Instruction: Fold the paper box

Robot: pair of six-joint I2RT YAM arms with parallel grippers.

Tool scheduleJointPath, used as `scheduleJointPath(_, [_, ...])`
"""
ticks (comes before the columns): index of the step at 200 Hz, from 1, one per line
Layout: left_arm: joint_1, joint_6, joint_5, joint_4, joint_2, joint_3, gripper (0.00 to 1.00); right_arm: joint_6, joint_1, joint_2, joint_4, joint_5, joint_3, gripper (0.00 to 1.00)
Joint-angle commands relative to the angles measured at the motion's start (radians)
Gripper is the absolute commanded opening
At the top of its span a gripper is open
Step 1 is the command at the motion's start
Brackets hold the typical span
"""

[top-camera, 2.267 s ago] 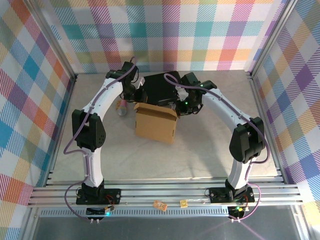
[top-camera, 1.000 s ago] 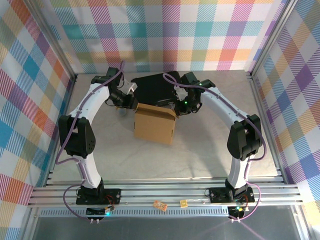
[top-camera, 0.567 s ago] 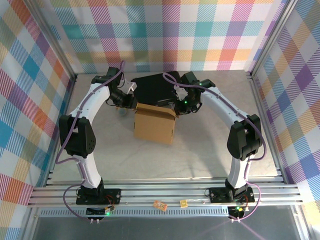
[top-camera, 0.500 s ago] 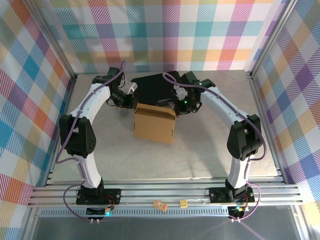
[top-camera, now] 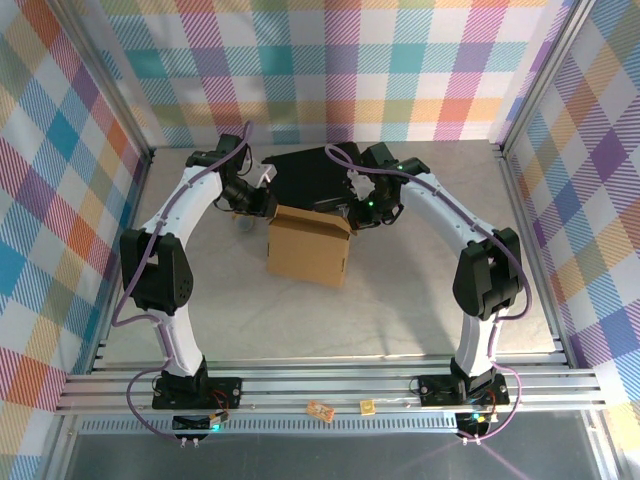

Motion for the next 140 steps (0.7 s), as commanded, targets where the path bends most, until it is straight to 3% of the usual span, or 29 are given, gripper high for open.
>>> scheduleJointPath(1, [-0.011,-0.006,0.0,0.009,-0.003,0.026,0.22,-0.011,-0.005,0.01,-0.019,-0.022,0.035,0.0])
scheduleJointPath(40, [-0.014,-0.023,0.018,0.002,0.006,0.039,0.08,-0.007,-0.005,0.008,-0.019,-0.022,0.035,0.0])
scheduleJointPath(140, [-0.03,-0.063,0.004,-0.004,-0.011,0.006,0.03,0.003,-0.005,0.01,-0.01,-0.021,0.039,0.0])
